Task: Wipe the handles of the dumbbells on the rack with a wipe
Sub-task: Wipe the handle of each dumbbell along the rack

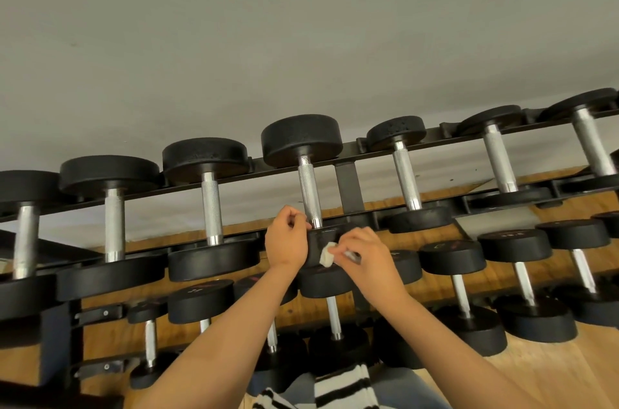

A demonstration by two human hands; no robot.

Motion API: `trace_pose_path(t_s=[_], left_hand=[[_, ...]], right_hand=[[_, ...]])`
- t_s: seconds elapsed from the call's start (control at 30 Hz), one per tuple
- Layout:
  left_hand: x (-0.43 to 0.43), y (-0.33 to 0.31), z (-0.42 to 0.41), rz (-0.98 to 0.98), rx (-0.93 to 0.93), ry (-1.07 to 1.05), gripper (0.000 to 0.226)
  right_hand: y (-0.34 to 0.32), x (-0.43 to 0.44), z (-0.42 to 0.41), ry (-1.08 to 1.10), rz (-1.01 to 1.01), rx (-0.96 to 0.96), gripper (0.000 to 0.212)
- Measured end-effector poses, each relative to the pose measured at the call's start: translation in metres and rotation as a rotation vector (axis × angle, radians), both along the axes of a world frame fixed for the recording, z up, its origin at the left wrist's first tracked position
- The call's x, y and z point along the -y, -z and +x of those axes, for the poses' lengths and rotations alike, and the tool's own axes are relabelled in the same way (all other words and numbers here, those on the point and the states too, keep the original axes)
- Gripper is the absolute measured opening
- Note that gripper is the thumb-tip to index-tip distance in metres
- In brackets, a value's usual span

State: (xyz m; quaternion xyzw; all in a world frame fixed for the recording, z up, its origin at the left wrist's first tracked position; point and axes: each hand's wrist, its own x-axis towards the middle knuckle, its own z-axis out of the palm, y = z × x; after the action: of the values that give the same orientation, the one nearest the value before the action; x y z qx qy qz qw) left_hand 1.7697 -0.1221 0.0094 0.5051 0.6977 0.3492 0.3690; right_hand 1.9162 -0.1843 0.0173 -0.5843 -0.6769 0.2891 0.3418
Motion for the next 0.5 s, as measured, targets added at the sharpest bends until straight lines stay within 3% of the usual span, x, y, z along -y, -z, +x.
trace_pose_path(t_s=[0.2,0.37,0.5], left_hand=[[-0.002,0.0,0.0,-0.012,-0.006,0.0,0.019],[-0.001,0.001,0.0,-0.017,0.003,-0.008,0.019],[-0.002,-0.001,0.001,-0.021,0.002,-0.015,0.019]], right_hand=[[-0.003,-0.019,-0.003,0.12,-0.03,-0.184,0.008],[0.003,-0.001,0.007,0.15,-0.142,-0.338,0.026],[-0.002,-0.027,0.011,0.237,-0.144,-0.425,0.018]])
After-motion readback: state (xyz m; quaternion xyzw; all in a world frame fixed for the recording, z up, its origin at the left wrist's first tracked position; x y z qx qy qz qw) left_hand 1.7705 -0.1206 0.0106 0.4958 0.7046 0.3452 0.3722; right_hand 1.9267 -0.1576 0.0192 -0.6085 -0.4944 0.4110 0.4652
